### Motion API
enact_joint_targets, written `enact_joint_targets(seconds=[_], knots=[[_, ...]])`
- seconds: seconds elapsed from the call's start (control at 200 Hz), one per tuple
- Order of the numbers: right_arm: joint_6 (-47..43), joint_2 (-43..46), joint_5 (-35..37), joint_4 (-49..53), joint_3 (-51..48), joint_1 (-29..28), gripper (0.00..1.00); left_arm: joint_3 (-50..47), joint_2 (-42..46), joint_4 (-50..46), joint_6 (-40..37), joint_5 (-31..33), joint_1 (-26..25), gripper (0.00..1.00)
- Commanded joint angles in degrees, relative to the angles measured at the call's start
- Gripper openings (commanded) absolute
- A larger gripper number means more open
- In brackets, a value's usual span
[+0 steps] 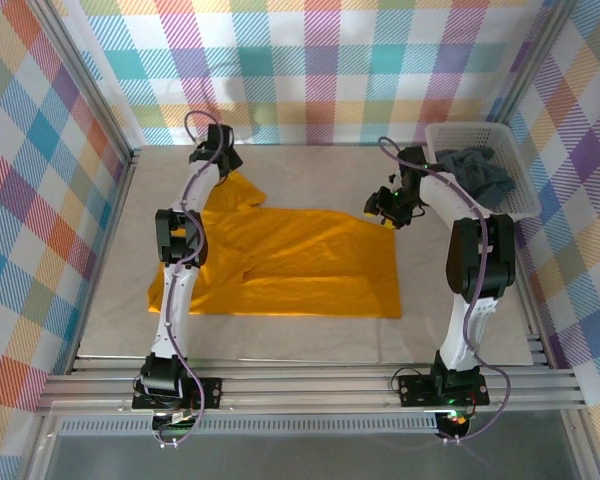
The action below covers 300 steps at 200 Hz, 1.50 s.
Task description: Fold and stack the t-shirts
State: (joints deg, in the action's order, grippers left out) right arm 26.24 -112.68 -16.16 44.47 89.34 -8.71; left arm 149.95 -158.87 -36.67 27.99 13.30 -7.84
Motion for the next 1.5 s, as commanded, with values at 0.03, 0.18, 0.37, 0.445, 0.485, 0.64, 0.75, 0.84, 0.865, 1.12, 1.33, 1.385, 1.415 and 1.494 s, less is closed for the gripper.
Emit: enact_joint_targets(seconds=[0.03, 0.18, 0.37, 0.445, 0.485, 0.64, 0.75, 0.84, 0.865, 1.12, 1.33, 1.385, 1.415, 1.494], knots=[[0.75, 1.68, -2.01, -1.08, -0.66, 0.10, 0.52, 1.75, -0.92, -8.24, -3.16, 5.66, -1.48, 0.65], [0.83, 1.70, -2.63, -1.23, -0.57, 0.10, 0.52, 2.10, -1.66, -11.64, -2.64, 6.64, -1.37, 0.57], [1.03, 1.85, -2.95, -1.31, -0.57, 0.10, 0.52, 4.26, -3.11, -16.15, -1.31, 3.80, -1.13, 0.34], [1.01, 1.89, -2.57, -1.31, -0.64, 0.14, 0.52, 4.27, -3.01, -17.22, -1.17, 2.54, -1.16, 0.25], [1.09, 1.85, -2.16, -1.17, -0.66, 0.20, 0.52, 4.28, -2.79, -17.78, -0.91, 2.39, -1.26, 0.20], [2.27, 1.14, 0.07, -1.73, -0.33, 1.04, 0.52, 4.17, -0.10, -19.61, 0.95, 4.58, -1.24, 0.00], [3.19, -0.82, 2.93, -1.54, 1.07, 1.78, 0.51, 3.41, 4.09, -19.81, 2.95, 5.18, -1.56, 0.00], [2.49, -3.75, 4.12, -1.65, 2.74, 2.30, 0.50, 1.02, 8.60, -18.74, 4.10, 4.82, -2.29, 0.00], [2.06, -4.81, 3.95, -1.48, 3.42, 2.30, 0.50, 0.18, 9.79, -18.48, 4.38, 4.67, -2.50, 0.00], [-10.62, -10.39, 2.82, -0.21, 9.58, 0.34, 0.54, -8.59, 18.10, -21.43, 6.20, 4.10, -3.59, 0.00], [-18.23, -13.42, 9.82, 3.28, 13.16, -1.81, 0.56, -23.76, 27.18, -17.75, 6.02, 3.36, -3.68, 0.00], [-18.72, -13.53, 10.31, 3.35, 13.06, -2.25, 0.56, -26.84, 29.18, -16.99, 6.07, 3.20, -3.77, 0.00], [-19.00, -13.56, 10.60, 3.47, 12.84, -2.64, 0.56, -28.06, 29.92, -16.78, 6.11, 3.00, -3.77, 0.00], [-19.77, -13.55, 11.73, 3.61, 12.36, -3.98, 0.56, -30.50, 31.61, -16.45, 6.22, 2.63, -3.85, 0.00]])
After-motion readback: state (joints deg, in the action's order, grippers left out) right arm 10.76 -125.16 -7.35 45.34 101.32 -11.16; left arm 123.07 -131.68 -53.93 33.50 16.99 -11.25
